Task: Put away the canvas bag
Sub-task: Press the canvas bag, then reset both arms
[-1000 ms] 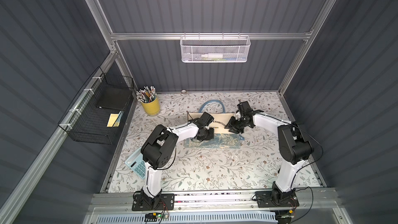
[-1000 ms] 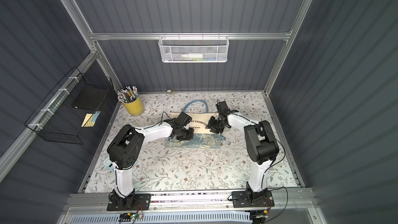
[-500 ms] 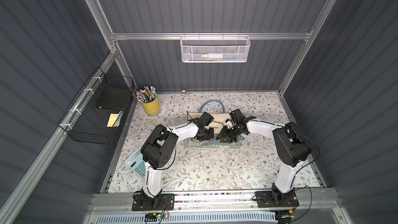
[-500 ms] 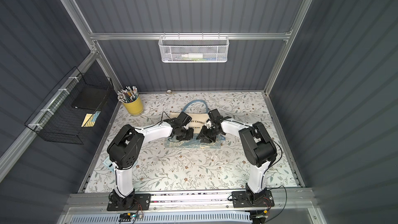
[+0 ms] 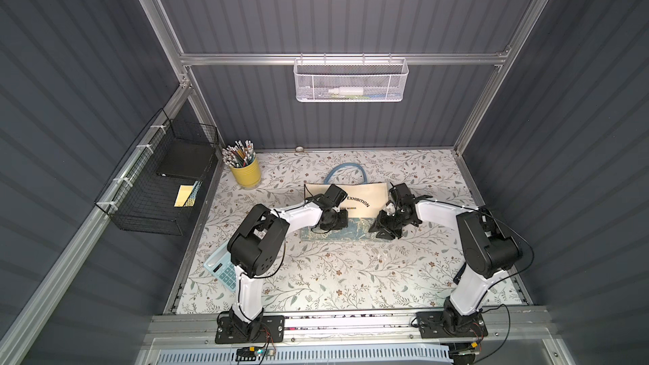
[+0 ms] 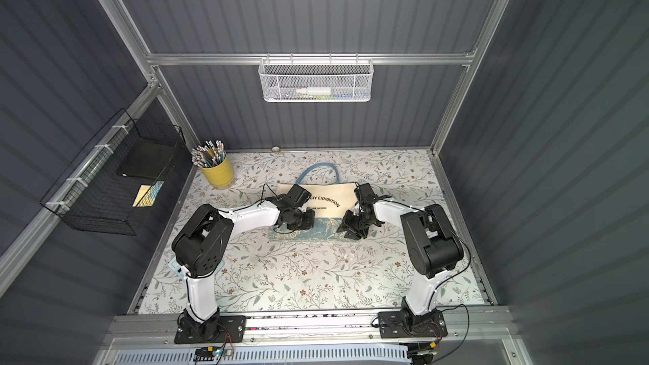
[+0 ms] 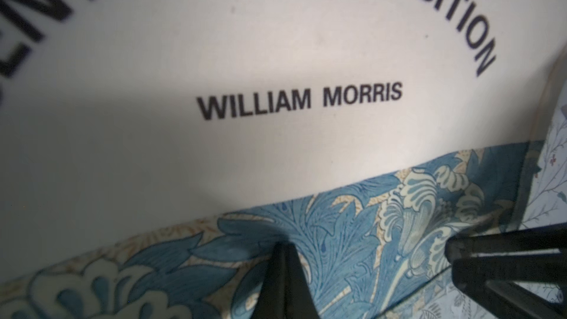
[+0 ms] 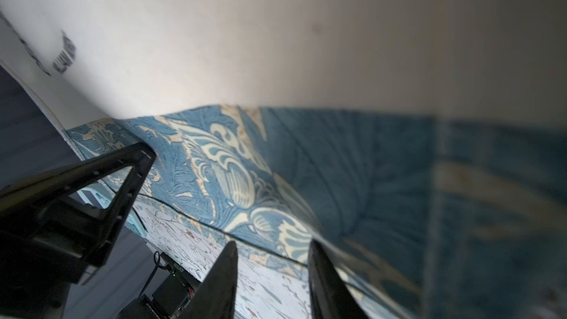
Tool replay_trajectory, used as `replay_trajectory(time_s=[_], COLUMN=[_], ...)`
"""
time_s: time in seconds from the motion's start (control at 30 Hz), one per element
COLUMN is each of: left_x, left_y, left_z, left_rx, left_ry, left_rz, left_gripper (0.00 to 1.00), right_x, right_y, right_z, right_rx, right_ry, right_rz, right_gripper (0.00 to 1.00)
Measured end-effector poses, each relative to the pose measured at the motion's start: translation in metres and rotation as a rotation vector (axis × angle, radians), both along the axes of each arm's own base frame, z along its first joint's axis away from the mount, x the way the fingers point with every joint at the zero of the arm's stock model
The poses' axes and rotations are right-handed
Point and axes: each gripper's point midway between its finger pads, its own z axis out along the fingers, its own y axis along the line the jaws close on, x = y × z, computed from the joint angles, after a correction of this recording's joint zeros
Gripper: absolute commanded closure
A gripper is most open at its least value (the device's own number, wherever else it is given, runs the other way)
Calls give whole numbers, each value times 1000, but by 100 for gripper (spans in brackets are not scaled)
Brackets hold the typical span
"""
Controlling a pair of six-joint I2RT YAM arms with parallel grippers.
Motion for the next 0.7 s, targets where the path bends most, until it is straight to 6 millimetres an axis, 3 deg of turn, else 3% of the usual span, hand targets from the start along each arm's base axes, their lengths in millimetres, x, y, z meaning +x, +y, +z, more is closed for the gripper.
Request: replay_trajectory(time_s=[0.17,0.23,0.27,0.33,0.37,0.4,0.5,0.57,0.63,0.7], left_x=[-6,-3,-2,6,14,21,36,44,52,60], left_y=[5,4,2,-4,-9,-13,-10,2,19,51], left_z=[10,27,37,67,88,110,166,196,217,231], left_rx=[-5,-27,-40,-79,-106,-133,-171,-158,-121,-52], left_ry=[-9,-42,-62,-126,-174,-228,-393,-496,-591,-694], left_rz=[0,0,-1,-14,-19,-20,-2,34,83,167], left_gripper=[100,96,89,58,28,1,0,1,0,0], right_x=[2,10,16,37,49,62,94,108,115,118], right_y=[-6,-5,-4,-2,-2,-3,-25,-55,-88,-130], right_z=[15,39,55,95,119,143,201,223,234,236], right_rx=[2,23,30,37,38,34,-5,-58,-137,-265], right_ry=[-60,-149,-205,-348,-429,-507,-712,-810,-884,-956], right_rz=[20,41,48,55,55,46,-10,-96,-186,-291], right_gripper=[56,55,54,49,31,2,1,1,1,1])
